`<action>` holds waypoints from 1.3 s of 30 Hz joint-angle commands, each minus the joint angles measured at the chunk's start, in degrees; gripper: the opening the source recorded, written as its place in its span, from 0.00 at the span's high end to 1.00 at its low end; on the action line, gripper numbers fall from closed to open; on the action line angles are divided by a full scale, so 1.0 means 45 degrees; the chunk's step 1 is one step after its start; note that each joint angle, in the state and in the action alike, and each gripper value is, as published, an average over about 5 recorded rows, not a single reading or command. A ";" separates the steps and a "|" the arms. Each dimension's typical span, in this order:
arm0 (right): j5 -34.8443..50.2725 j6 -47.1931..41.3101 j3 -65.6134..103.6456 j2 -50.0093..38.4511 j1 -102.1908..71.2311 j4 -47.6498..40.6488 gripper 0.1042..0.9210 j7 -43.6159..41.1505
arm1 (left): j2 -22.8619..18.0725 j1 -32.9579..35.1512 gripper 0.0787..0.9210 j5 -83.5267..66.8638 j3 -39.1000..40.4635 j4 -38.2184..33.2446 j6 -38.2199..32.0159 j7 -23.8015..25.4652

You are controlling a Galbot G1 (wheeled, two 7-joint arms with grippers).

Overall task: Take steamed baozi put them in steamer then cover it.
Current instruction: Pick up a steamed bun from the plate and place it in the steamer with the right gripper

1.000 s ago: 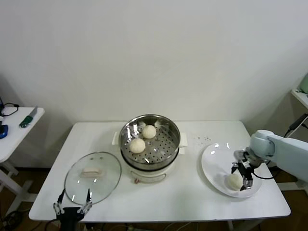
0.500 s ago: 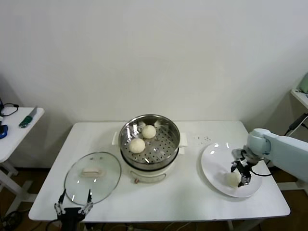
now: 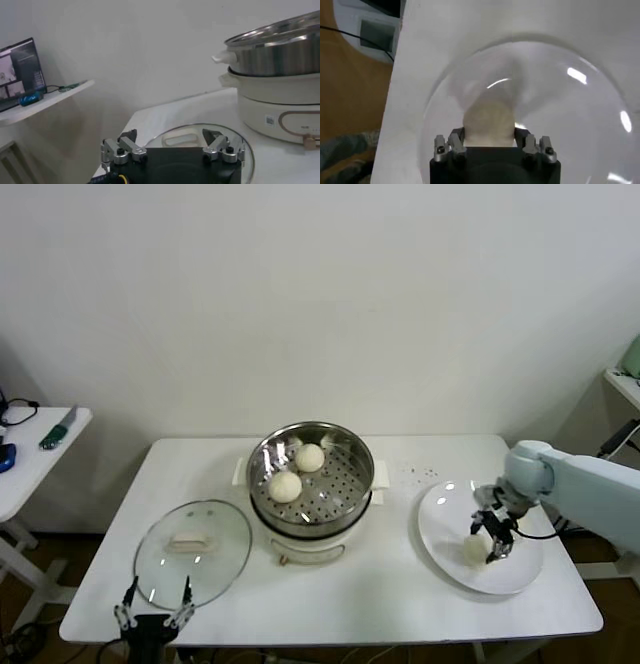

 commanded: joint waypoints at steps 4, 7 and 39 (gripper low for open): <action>0.0342 0.3907 -0.2667 0.2847 0.6368 0.0626 0.32 -0.0830 | 0.0030 -0.0050 0.12 0.0029 0.0053 -0.0100 0.0087 0.0029; 0.0725 0.4772 -0.2925 0.3872 0.7420 0.0516 0.32 -0.0977 | 0.0030 -0.0026 0.12 0.0032 0.0053 -0.0157 0.0101 0.0113; -0.1916 0.7815 -0.1320 1.0577 0.3900 -0.0934 0.30 -0.1282 | 0.0734 -0.0298 0.12 -0.0213 -0.0117 -0.0387 0.0282 0.0771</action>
